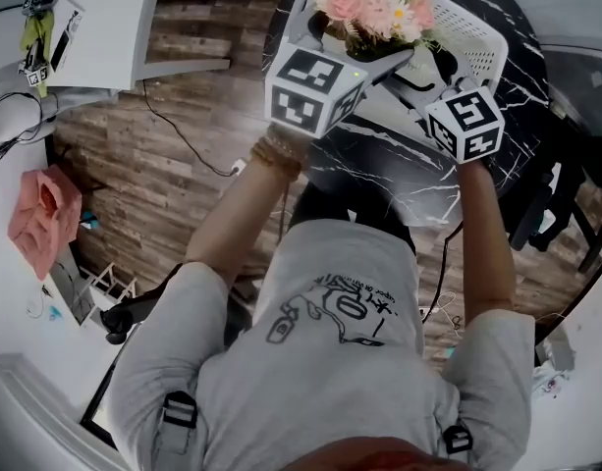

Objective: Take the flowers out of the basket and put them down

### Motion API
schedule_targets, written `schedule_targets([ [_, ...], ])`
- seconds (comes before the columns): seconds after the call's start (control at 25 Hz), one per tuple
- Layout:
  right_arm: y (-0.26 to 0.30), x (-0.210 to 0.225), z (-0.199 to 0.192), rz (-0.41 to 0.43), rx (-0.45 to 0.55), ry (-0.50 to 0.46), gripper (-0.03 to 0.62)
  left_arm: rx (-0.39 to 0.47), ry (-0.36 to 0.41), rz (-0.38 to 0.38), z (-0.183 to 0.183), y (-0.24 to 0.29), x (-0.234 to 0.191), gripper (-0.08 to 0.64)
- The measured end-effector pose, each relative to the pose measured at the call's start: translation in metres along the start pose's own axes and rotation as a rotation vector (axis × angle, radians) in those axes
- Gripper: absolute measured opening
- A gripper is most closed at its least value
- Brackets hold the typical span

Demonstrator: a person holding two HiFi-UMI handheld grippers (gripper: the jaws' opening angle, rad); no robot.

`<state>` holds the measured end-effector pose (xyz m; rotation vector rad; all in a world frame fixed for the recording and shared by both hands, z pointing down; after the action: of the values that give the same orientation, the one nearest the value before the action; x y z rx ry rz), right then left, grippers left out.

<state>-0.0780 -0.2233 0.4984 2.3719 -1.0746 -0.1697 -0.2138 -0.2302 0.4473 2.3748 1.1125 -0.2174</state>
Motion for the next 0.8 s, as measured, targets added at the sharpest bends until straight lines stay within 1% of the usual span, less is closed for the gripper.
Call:
schedule_targets([
  [0.16,0.016,0.002,-0.001,0.035,0.022,-0.027,0.443,0.02,-0.029,-0.004,0.001,0.003,-0.012,0.511],
  [0.28,0.024,0.002,-0.005,0.052,0.026,-0.046,0.445,0.029,-0.031,-0.011,0.003,0.005,-0.017,0.5],
  [0.48,0.039,0.001,-0.017,0.042,0.016,-0.028,0.454,0.067,-0.062,-0.012,0.007,0.006,-0.029,0.468],
  [0.8,0.063,-0.007,-0.029,0.045,-0.011,-0.031,0.465,0.085,-0.087,-0.015,0.01,0.01,-0.043,0.46],
])
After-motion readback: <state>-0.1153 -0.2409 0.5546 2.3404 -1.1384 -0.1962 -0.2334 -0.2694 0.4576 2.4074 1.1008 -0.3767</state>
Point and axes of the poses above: the fingertips, and each gripper's own axes: y forward along the fingers, x to its right, z out of its top, the point moved 8 cm from there along -y, backward along the fingers, and after that the axes turned 14 degrees about -z, right-handed, at the moved point
